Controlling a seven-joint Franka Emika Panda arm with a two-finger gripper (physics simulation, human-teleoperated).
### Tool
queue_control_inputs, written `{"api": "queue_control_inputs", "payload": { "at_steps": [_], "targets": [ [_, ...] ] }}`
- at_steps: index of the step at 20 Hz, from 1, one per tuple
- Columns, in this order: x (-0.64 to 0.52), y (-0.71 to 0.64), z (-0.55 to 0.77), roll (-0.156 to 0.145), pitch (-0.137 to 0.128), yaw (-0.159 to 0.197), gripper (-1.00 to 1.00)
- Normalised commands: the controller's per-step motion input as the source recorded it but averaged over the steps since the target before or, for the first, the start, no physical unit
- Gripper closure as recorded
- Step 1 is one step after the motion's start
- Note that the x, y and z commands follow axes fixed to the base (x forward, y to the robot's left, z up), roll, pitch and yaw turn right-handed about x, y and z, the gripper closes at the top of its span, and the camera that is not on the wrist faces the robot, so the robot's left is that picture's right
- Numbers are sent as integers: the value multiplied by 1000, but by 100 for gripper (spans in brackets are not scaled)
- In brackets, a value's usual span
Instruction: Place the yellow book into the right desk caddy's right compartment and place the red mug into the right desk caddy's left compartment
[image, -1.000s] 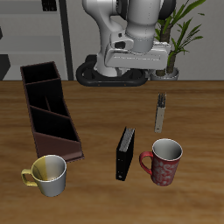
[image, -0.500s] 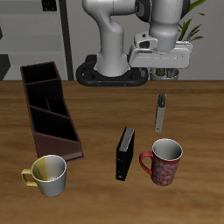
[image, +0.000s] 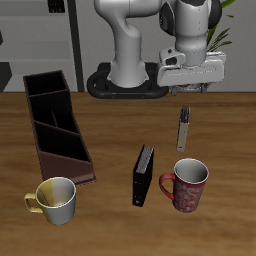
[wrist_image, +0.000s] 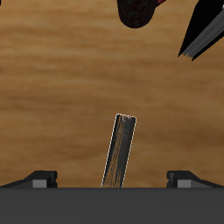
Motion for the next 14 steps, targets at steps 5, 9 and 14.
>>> {"api": "queue_control_inputs", "payload": {
  "at_steps": [5,9,14],
  "targets": [
    [-12,49,-182,-10,-42,-44,-100],
    [-125,-105,-149,-31,-112,-22,-100],
    [75,-161,-287,-10,-2,-33,-100]
  ]
}}
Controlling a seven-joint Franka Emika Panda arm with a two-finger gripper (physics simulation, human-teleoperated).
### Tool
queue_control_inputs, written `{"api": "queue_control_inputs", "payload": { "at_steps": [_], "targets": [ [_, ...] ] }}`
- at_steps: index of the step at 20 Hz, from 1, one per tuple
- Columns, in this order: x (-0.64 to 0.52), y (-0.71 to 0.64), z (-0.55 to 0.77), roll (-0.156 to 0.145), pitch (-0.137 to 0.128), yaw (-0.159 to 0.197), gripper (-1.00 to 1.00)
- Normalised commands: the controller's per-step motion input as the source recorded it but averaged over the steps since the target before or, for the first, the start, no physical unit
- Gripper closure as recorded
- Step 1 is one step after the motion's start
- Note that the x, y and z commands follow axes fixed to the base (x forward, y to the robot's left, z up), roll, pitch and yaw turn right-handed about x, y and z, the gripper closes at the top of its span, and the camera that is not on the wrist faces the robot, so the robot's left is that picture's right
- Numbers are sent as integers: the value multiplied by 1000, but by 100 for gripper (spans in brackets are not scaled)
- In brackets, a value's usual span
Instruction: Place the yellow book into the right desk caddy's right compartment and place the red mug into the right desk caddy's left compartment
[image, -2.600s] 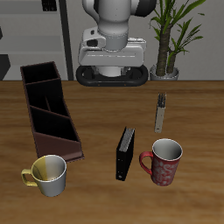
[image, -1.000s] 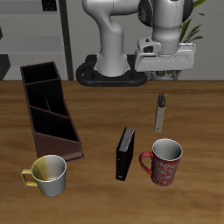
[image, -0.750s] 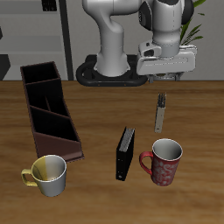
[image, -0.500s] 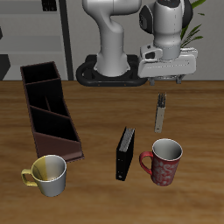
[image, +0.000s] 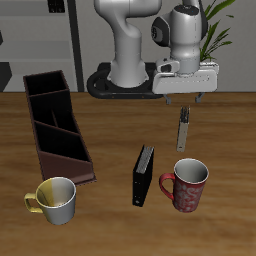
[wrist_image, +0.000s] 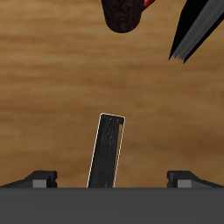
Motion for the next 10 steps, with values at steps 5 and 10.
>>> {"api": "queue_control_inputs", "payload": {
  "at_steps": [5,10],
  "targets": [
    [112,-111,-190,-20,-11,-41,-100],
    [56,11,-180,5,17,-27,-100]
  ]
}}
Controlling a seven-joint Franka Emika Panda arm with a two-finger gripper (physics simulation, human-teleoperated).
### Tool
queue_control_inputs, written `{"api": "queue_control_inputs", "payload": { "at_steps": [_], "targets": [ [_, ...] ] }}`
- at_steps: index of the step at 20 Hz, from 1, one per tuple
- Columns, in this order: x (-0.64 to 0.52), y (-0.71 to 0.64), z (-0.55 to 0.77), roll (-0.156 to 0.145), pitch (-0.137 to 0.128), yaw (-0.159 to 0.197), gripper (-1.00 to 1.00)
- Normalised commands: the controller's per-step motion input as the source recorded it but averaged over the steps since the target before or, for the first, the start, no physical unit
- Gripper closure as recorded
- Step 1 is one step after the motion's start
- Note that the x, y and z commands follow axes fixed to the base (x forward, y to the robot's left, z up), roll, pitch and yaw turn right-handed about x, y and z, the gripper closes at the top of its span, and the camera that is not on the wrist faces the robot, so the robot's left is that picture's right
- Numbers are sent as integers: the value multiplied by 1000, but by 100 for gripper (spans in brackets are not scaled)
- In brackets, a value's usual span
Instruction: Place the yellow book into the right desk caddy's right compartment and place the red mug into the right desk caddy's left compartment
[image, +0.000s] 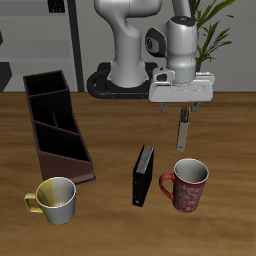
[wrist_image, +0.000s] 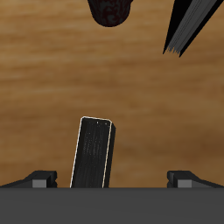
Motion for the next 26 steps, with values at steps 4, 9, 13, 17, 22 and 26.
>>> {"api": "queue_control_inputs", "payload": {
  "at_steps": [4,9,13,17,22,26],
  "targets": [
    [84,97,-143,11,30,-15,-100],
    [125,82,-139,-2,27,-25,-100],
    [83,37,-175,12,24,6,-100],
    [83,-17,-193,-6,53,-17,-100],
    [44,102,-310,40,64,-4,-100],
    [-45,15,-87,20,23,-23,100]
  ]
}}
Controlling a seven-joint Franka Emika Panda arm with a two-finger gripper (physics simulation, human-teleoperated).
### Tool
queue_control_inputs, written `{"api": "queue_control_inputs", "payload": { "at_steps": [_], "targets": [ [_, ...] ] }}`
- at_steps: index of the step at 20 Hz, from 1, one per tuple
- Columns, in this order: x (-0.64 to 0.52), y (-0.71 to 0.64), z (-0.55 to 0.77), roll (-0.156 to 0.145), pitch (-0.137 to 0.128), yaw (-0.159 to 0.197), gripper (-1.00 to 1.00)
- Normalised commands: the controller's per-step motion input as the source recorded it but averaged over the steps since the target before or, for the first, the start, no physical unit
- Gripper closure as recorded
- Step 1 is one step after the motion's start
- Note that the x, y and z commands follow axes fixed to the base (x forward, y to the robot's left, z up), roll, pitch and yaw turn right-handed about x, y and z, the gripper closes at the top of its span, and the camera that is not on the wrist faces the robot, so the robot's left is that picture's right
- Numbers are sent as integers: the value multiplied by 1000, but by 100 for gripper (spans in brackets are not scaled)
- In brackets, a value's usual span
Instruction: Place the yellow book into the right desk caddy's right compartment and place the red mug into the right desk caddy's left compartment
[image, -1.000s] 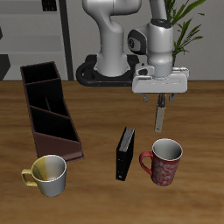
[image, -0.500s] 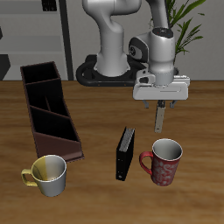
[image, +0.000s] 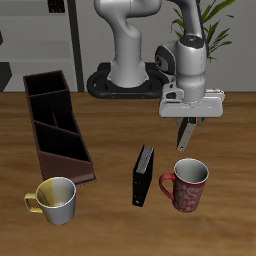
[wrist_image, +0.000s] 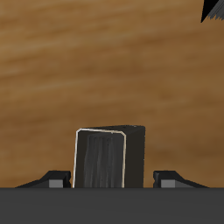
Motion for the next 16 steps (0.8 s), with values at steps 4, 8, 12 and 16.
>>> {"api": "queue_control_inputs", "payload": {
  "at_steps": [4,8,12,16],
  "targets": [
    [-91,-30,162,13,-6,0,100],
    [-122,-156,315,19,-25,49,100],
    [-77,-384,414,-36,-23,-11,100],
    [-92,-381,342,-30,-1,-24,100]
  ]
}}
